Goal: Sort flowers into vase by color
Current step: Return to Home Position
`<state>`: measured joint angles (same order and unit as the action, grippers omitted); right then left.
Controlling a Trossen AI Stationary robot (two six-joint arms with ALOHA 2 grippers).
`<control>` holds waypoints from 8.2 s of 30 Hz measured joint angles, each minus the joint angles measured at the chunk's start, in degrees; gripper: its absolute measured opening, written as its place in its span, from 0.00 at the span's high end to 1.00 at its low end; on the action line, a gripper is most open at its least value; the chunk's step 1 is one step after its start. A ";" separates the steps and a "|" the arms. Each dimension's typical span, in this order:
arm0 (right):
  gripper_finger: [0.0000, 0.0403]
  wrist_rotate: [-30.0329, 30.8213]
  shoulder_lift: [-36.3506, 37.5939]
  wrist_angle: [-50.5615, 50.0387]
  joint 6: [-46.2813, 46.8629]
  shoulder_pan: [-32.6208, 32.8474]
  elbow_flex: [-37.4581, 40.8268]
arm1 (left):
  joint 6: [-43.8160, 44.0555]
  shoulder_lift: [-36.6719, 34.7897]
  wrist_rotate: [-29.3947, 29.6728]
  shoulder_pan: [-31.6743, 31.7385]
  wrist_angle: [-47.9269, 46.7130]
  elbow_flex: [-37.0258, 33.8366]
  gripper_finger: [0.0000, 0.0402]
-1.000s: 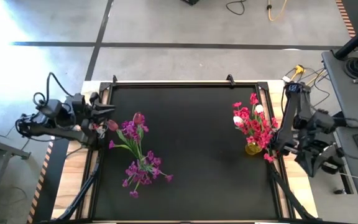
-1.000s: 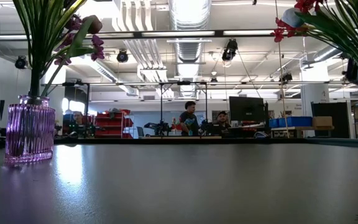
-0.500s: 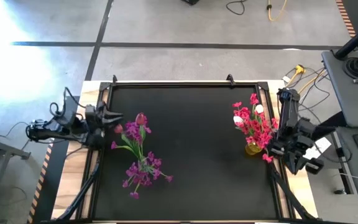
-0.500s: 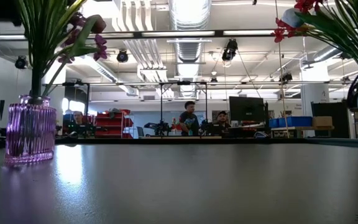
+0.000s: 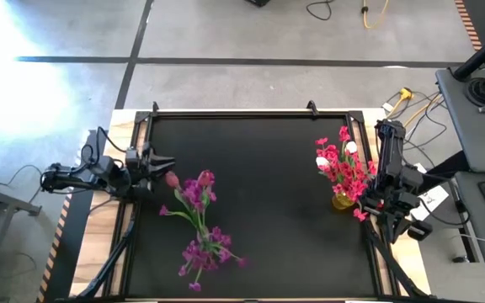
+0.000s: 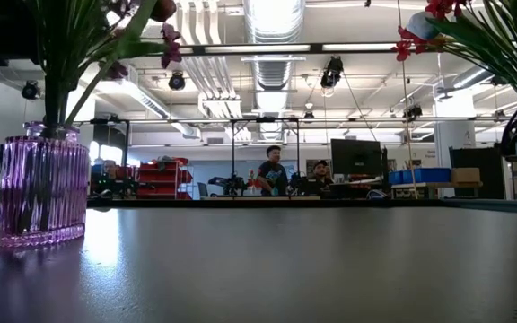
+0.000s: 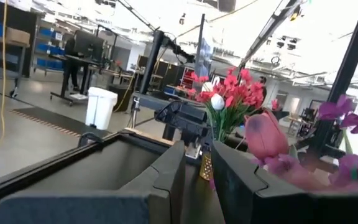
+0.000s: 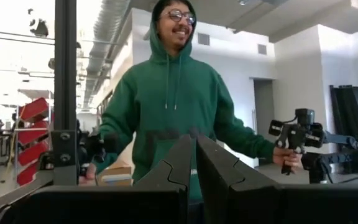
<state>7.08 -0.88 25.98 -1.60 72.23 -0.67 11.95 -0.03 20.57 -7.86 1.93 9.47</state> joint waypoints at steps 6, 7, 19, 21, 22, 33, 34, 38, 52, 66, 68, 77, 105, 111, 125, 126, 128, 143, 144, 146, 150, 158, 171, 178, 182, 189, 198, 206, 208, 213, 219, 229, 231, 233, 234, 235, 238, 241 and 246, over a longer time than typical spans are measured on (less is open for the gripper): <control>0.96 0.43 0.09 -0.88 -0.73 0.00 0.02 | -3.53 0.02 1.10 0.04 1.45 1.54 0.84; 0.96 0.41 0.09 -1.21 -1.02 0.00 0.02 | -3.66 0.02 1.55 0.04 2.37 2.00 0.84; 0.96 0.45 0.09 -2.54 -2.03 0.00 0.04 | -5.54 0.02 -1.01 0.09 -3.44 2.28 0.84; 0.96 0.45 0.09 -2.49 -2.03 0.02 0.04 | -5.33 0.04 -1.02 0.09 -0.96 0.06 0.84; 0.96 0.45 0.09 -2.37 -1.99 0.00 0.04 | -5.29 0.02 -1.02 0.09 0.92 -1.15 0.84; 0.96 0.49 0.09 -1.48 -1.82 0.00 0.07 | -3.33 0.00 -0.59 0.17 10.88 -8.87 0.84; 0.96 0.49 0.09 -1.69 -1.84 0.00 0.07 | -3.37 0.00 -0.59 0.17 11.36 -8.87 0.84; 0.96 1.40 0.00 -2.35 -2.49 0.00 0.07 | -6.01 0.04 -0.59 0.17 6.11 -8.87 0.84; 0.96 1.84 0.17 -0.34 -7.48 0.00 -0.72 | -8.59 5.11 -0.36 0.17 0.94 -8.57 0.84; 0.96 5.33 0.02 -4.39 0.67 -0.17 0.04 | -8.46 9.09 -0.15 0.17 1.27 -8.57 0.84; 0.96 8.98 0.00 -6.80 2.20 -0.57 0.04 | -8.46 9.50 -0.15 0.17 1.29 -8.57 0.84; 0.96 11.20 0.08 -13.92 8.72 -6.13 0.04 | -8.45 10.93 -0.15 0.20 1.34 -8.59 0.84; 0.96 12.46 -0.98 -21.37 11.50 -30.58 0.04 | -8.53 11.82 -0.17 0.20 1.42 -8.59 0.84; 0.96 12.43 -3.01 -20.53 12.11 -33.76 0.07 | -8.46 11.80 -0.17 0.20 1.42 -8.59 0.84; 0.96 5.26 -10.47 -13.64 11.44 -43.94 0.07 | -8.44 11.80 -0.17 0.20 1.43 -8.59 0.84; 0.96 4.45 -11.32 -13.06 11.43 -44.72 0.07 | -8.44 11.80 -0.17 0.19 1.44 -8.59 0.84; 0.96 2.92 -13.11 -11.83 11.41 -46.24 0.07 | -8.44 11.80 -0.17 0.20 1.44 -8.59 0.84; 0.96 -2.84 -31.19 3.84 11.05 -54.88 0.07 | -8.44 11.80 -0.17 0.20 1.43 -8.59 0.84; 0.96 -3.97 -31.85 4.04 11.27 -55.24 0.07 | -8.44 11.78 -0.17 0.20 1.44 -8.59 0.84; 0.96 -6.50 -32.54 3.43 12.46 -56.02 0.07 | -8.44 11.80 -0.17 0.19 1.44 -8.59 0.84; 0.96 -10.52 -31.81 0.61 14.02 -57.78 0.07 | -8.44 11.80 -0.17 0.20 1.44 -8.59 0.84; 0.96 -11.62 -25.86 -6.48 14.78 -61.51 0.07 | -8.44 11.80 -0.17 0.20 1.44 -8.59 0.84; 0.96 -10.54 -11.98 -18.60 13.49 -62.51 0.07 | -8.43 11.80 -0.17 0.19 1.44 -8.59 0.84; 0.96 -10.55 -5.85 -22.60 11.76 -62.51 0.07 | -8.42 11.80 -0.17 0.17 1.44 -8.59 0.84; 0.96 -10.55 -4.72 -23.71 9.56 -62.51 0.07 | -8.42 11.80 -0.17 0.19 1.44 -8.59 0.84; 0.96 -10.52 -4.81 -23.83 6.48 -62.51 0.07 | -8.44 11.80 -0.17 0.19 1.44 -8.59 0.84; 0.96 -10.50 -4.90 -24.04 7.57 -62.51 0.07 | -8.44 11.80 -0.17 0.17 1.44 -8.59 0.84; 0.96 -10.48 -4.92 -24.04 7.58 -62.51 0.07 | -8.44 11.80 -0.17 0.19 1.44 -8.59 0.84; 0.96 -10.48 -4.92 -24.04 7.58 -62.51 0.07 | -8.44 11.80 -0.17 0.18 1.44 -8.59 0.84; 0.96 -10.47 -4.92 -24.04 7.58 -62.51 0.05 | -8.42 11.80 -0.17 0.20 1.44 -8.59 0.84; 0.96 -10.46 -4.92 -24.04 7.58 -62.51 0.04 | -8.43 11.80 -0.18 0.19 1.44 -8.59 0.84; 0.96 -10.46 -4.92 -24.04 7.58 -62.51 0.04 | -8.43 11.80 -0.17 0.20 1.44 -8.59 0.84; 0.96 -10.46 -4.92 -24.04 7.58 -62.51 0.04 | -8.44 11.80 -0.17 0.20 1.44 -8.59 0.84; 0.96 -10.46 -4.92 -24.04 7.56 -62.51 0.04 | -8.42 11.80 -0.19 0.20 1.44 -8.59 0.84; 0.96 -10.44 -4.92 -24.04 7.58 -62.51 0.04 | -8.44 11.80 -0.17 0.20 1.44 -8.59 0.84; 0.96 -10.46 -4.92 -24.04 7.58 -62.51 0.04 | -8.43 11.80 -0.18 0.19 1.44 -8.59 0.84; 0.96 -10.44 -4.92 -24.05 7.57 -62.51 0.04 | -8.42 11.80 -0.18 0.20 1.43 -8.59 0.84; 0.96 -10.46 -4.92 -24.05 7.58 -62.51 0.04 | -8.43 11.80 -0.18 0.18 1.44 -8.59 0.84; 0.96 -10.44 -4.92 -24.04 7.58 -62.51 0.04 | -8.42 11.80 -0.19 0.20 1.44 -8.59 0.84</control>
<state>-3.36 -5.80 1.93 5.97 9.72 -0.62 3.53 11.77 20.38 -7.66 3.38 0.89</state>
